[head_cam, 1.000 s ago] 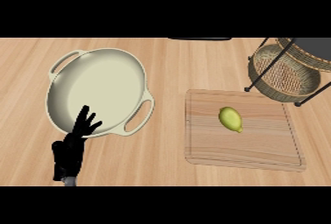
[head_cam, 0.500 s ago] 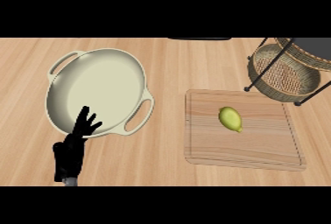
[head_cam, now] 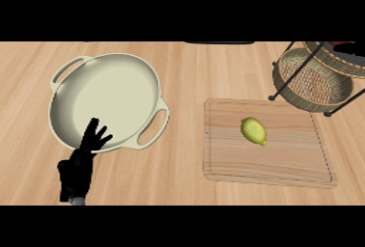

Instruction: Pick the bell pepper from the cutting board and place it in the tiered basket

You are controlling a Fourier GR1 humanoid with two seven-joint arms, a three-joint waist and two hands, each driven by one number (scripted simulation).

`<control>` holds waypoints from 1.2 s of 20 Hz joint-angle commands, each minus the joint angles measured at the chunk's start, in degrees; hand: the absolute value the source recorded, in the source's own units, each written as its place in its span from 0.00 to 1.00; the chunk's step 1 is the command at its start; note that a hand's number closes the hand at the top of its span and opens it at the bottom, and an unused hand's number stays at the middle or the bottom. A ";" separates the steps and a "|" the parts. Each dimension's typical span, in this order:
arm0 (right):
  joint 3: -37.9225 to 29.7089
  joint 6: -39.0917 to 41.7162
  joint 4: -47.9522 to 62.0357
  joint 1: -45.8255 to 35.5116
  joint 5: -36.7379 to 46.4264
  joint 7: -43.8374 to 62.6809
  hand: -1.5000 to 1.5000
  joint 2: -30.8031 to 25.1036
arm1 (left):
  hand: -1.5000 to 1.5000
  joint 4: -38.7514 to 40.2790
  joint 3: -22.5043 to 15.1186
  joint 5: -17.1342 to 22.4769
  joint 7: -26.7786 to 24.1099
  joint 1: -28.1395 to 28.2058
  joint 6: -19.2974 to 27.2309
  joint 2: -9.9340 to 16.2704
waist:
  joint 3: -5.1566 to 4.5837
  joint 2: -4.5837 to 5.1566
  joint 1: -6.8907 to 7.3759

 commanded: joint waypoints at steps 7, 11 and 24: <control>-11.02 -4.45 3.42 -2.16 -9.53 -5.10 0.00 -0.54 | 0.50 3.54 0.92 0.88 2.97 0.09 -2.78 1.31 | -0.53 0.36 -1.05; -15.60 -7.81 5.40 -0.82 -10.54 -5.21 0.00 -10.24 | 0.50 3.26 0.62 0.46 3.22 -0.02 -1.71 0.42 | -0.48 0.63 -1.62; -27.31 6.08 17.73 13.19 -17.80 -7.54 0.00 -32.79 | 0.50 0.69 0.18 0.09 3.84 2.41 -1.04 -0.34 | -0.19 0.69 -2.20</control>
